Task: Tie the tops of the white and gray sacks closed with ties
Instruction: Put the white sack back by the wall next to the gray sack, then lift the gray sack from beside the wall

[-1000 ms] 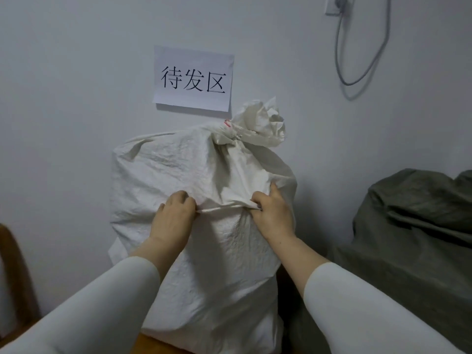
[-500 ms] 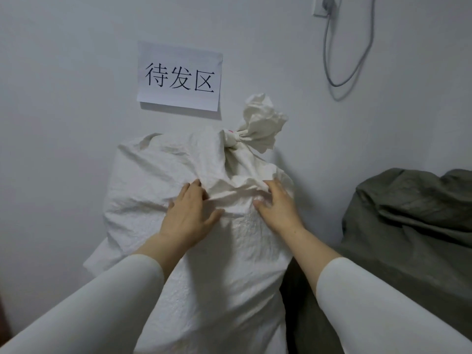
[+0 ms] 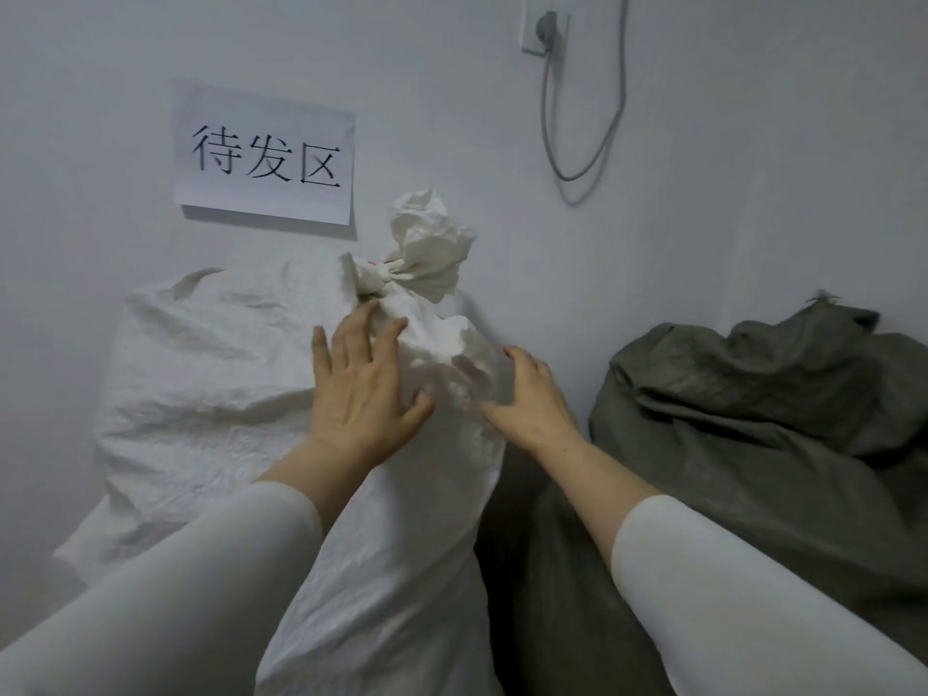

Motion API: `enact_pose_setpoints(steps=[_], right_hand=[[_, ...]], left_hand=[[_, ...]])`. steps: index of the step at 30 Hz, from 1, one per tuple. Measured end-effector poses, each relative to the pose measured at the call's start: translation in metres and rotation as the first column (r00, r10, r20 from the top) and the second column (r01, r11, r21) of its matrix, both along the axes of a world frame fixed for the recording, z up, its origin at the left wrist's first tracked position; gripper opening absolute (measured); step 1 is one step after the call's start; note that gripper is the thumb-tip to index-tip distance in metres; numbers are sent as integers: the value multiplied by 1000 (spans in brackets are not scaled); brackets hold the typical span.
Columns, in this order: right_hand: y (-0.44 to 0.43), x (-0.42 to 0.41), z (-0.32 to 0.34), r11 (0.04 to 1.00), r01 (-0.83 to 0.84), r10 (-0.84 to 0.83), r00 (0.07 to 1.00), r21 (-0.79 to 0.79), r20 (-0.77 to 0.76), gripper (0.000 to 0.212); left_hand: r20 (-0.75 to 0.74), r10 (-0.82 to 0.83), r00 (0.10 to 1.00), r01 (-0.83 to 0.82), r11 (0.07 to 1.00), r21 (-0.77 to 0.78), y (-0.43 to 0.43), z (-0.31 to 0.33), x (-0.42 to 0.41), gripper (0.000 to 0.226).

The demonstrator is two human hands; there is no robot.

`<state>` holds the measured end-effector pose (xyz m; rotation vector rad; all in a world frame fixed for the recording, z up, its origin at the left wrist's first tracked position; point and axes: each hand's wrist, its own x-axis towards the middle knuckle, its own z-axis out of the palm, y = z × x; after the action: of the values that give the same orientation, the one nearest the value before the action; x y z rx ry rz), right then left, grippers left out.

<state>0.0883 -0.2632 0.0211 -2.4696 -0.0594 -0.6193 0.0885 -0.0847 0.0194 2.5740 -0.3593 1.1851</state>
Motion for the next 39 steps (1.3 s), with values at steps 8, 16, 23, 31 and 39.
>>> enact_pose_setpoints(steps=[8,16,23,31,39], right_hand=[[-99,-59,16,953,254,-248,967,-163,52,59],[-241,-109,22,844,495,-476,869,-207,137,67],[-334,-93,17,851,376,-355,926,-366,127,106],[-376,-56,-7,794,136,-262,956,-592,-133,58],[-390,-57,10,988,41,-48,998,152,44,26]], left_hand=[[13,-295,956,293,953,79,-119,12,-20,69],[-96,-490,867,495,868,40,-237,10,-41,71],[-269,-471,840,496,867,33,-329,17,-28,107],[-527,-301,795,425,896,129,-371,-1,-14,66],[-485,-354,800,-107,711,-695,-389,28,-14,79]])
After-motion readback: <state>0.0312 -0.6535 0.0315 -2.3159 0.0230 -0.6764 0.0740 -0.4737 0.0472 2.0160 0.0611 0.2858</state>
